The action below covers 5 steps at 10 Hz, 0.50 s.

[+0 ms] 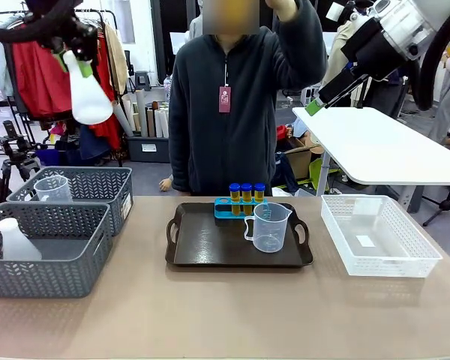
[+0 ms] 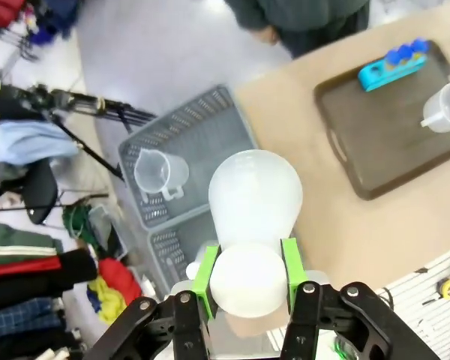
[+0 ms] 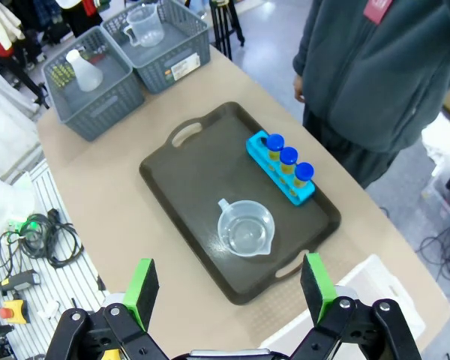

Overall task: Prepare the laboratory tools.
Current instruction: Pick up one Small flask and place it on the Handle tray.

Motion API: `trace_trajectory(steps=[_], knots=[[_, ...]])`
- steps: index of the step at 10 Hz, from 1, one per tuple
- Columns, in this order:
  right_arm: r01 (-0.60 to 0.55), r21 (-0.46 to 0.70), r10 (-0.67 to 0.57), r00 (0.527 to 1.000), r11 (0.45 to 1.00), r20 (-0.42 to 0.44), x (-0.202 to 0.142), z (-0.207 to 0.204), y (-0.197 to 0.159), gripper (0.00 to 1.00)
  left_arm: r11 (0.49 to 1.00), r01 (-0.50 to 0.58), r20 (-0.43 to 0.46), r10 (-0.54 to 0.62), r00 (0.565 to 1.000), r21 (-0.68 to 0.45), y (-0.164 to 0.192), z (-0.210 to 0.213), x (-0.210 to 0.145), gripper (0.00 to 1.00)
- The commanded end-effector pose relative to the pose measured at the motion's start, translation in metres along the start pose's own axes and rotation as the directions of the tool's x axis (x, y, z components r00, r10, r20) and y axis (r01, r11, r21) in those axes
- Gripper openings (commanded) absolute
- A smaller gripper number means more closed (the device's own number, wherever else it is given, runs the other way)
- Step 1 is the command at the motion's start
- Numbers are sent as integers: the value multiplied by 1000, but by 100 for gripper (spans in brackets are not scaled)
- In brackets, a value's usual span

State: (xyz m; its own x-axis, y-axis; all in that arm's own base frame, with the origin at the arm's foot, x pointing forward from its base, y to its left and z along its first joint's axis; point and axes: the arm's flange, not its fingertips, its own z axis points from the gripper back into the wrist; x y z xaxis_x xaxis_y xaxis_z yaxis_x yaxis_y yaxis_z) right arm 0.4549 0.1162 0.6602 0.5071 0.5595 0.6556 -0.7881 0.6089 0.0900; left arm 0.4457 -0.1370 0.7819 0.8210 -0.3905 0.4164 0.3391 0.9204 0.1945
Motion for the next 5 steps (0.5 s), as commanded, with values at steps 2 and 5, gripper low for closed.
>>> trace_trajectory(steps=[2, 5], knots=[[-2, 4, 2, 1000, 1000, 10, 0, 1, 0, 100, 1000, 0, 0, 0, 1000, 0, 0, 0, 0, 0], [-2, 4, 2, 1000, 1000, 10, 0, 1, 0, 100, 1000, 0, 0, 0, 1000, 0, 0, 0, 0, 0]])
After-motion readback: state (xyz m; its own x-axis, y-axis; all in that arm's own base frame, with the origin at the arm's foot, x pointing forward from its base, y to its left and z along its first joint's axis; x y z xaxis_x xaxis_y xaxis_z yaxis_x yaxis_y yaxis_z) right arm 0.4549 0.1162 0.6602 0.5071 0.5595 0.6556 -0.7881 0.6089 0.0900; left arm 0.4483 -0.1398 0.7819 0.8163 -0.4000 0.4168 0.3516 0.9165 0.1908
